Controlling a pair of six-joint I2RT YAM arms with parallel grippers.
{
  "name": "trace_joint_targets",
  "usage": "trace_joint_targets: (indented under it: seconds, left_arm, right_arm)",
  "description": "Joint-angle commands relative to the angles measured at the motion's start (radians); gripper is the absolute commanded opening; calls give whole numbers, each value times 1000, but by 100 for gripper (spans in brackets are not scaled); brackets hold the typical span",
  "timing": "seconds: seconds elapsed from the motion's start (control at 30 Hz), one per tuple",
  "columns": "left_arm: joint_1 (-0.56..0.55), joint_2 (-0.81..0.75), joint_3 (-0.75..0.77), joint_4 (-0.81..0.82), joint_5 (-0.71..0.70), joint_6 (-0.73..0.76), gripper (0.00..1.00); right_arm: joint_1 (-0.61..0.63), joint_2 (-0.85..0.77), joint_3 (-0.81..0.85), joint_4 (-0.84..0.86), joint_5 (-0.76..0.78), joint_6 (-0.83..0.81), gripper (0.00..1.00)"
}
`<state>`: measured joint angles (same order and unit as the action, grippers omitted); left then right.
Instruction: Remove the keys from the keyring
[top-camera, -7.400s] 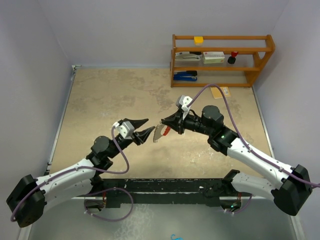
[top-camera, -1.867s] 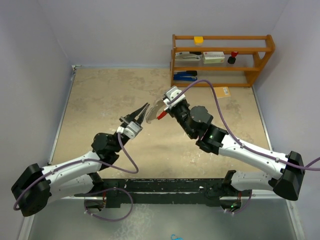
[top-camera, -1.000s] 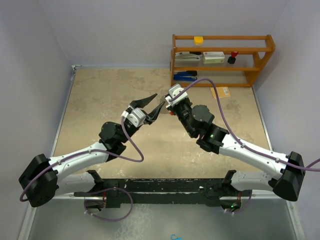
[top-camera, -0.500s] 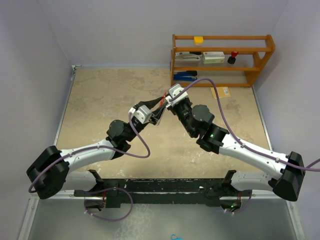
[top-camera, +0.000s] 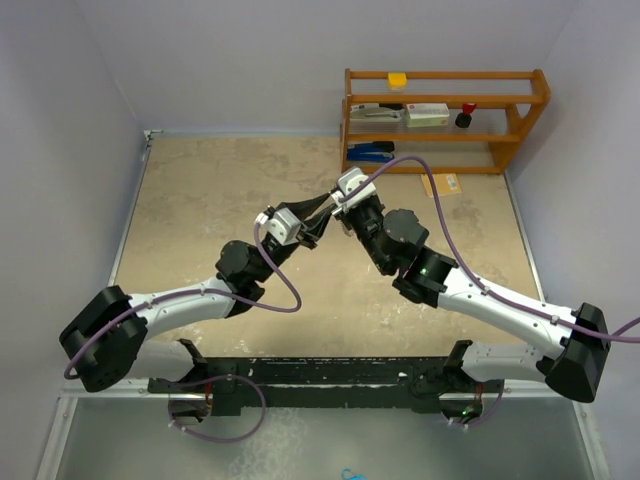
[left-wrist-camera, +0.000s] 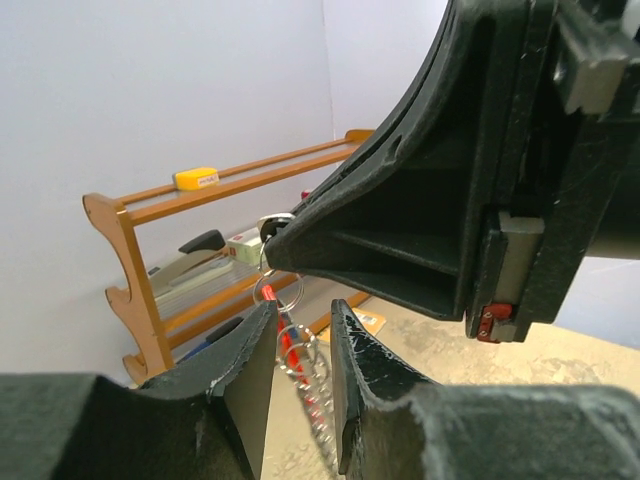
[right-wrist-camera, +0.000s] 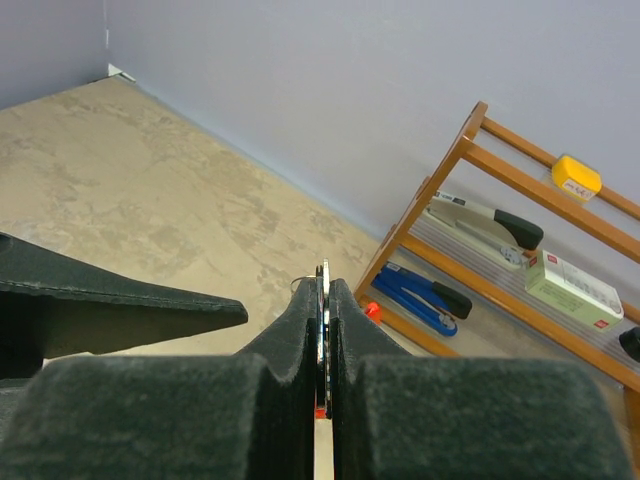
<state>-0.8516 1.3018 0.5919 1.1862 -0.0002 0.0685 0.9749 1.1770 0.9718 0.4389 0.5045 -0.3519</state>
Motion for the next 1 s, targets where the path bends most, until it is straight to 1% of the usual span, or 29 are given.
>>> trace_joint_targets:
  seconds: [0.0,0.2,0.37,0.97]
  left_arm:
    - [-1,4,28,91,50,-55,25]
    - [-3,33,38,111,71,-74,25]
    - [-5,52,43,110,60,-67,25]
    - [-12,73,39,115,-26,49,24]
  right_arm:
    - [3,-11,19,60,-8,8,0]
    - [4,-13,19,57,-11,10,0]
    - [4,-20,17,56,-19,18,0]
    - [4,-30,5,47,-36,37,0]
